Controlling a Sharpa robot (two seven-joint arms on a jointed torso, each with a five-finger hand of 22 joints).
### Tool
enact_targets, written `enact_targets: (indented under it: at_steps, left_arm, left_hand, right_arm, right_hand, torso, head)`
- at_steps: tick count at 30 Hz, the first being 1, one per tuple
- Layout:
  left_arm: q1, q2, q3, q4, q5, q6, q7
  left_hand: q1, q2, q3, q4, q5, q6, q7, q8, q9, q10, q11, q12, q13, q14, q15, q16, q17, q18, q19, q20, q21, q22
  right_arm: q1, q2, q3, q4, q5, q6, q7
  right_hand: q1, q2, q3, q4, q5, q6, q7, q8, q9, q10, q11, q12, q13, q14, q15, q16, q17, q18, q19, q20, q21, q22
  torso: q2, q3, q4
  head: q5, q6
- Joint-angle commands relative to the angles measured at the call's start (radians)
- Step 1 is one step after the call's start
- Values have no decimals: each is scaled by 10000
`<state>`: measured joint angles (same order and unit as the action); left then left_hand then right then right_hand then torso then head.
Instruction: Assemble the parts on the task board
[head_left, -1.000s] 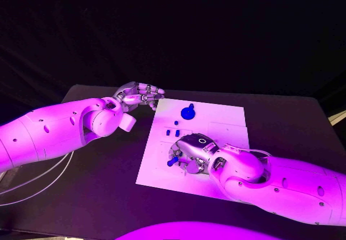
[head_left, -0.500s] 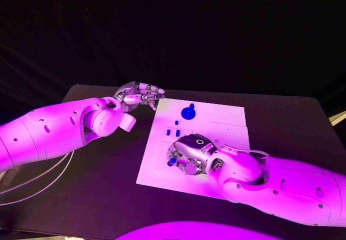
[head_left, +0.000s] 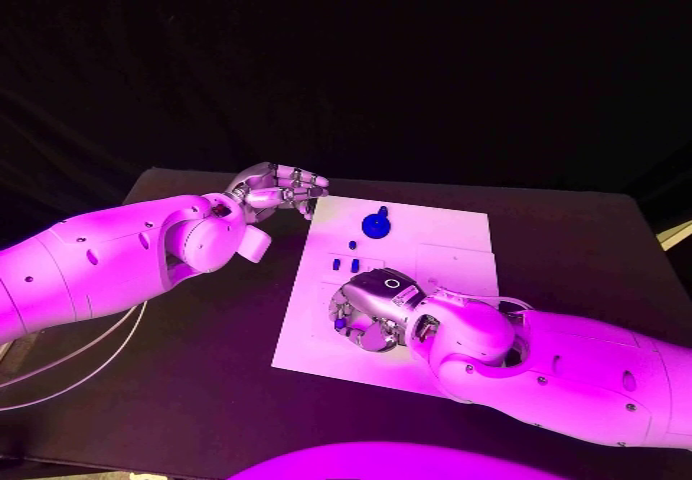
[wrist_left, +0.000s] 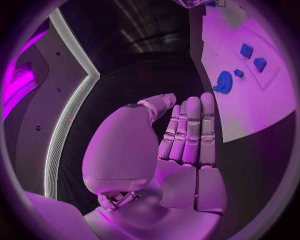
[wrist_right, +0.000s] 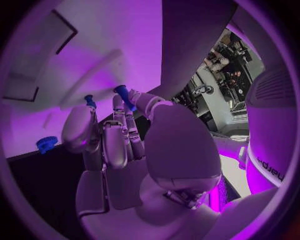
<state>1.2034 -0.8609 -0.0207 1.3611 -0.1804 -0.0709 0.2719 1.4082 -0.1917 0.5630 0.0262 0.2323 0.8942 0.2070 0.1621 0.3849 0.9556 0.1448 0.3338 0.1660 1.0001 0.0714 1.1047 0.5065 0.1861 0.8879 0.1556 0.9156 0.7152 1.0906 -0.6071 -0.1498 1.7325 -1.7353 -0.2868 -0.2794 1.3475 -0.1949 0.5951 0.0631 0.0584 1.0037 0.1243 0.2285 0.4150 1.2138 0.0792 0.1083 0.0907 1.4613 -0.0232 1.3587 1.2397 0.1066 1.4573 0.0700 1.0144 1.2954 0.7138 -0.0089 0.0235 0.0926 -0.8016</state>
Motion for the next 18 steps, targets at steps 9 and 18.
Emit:
enact_targets:
  at_steps: [9,18]
  left_arm:
    - [5,-11,8,22,11,25,-11]
    - [5,-29,8,15,19,3,-2]
  left_hand:
    - [-53,117,-224,45,82,-135,42,-194,-107,-195,15,138,131,-67,-33,-159,-85,-14,-30,46,-90,-113]
    - [-71,120,-232,65,82,-139,44,-197,-108,-209,18,150,133,-72,-30,-161,-90,-16,-31,49,-103,-121]
  right_arm:
    - [-35,-29,-32,-5,5,-409,-52]
    - [-35,-169,-32,111,-101,-840,25]
  right_hand:
    - [-538,-212,352,-171,260,-434,166,27,-54,-575,44,-176,259,351,215,47,32,-117,-90,196,-420,779]
    - [400,-205,-3187,382,187,-2388,-287,-849,-452,-3050,390,922,397,-699,527,-1095,-1924,160,-653,523,-2439,105]
  torso:
    - [-3,17,-1]
    - [3,21,-3]
  head:
    - [-9,15]
    - [-45,47]
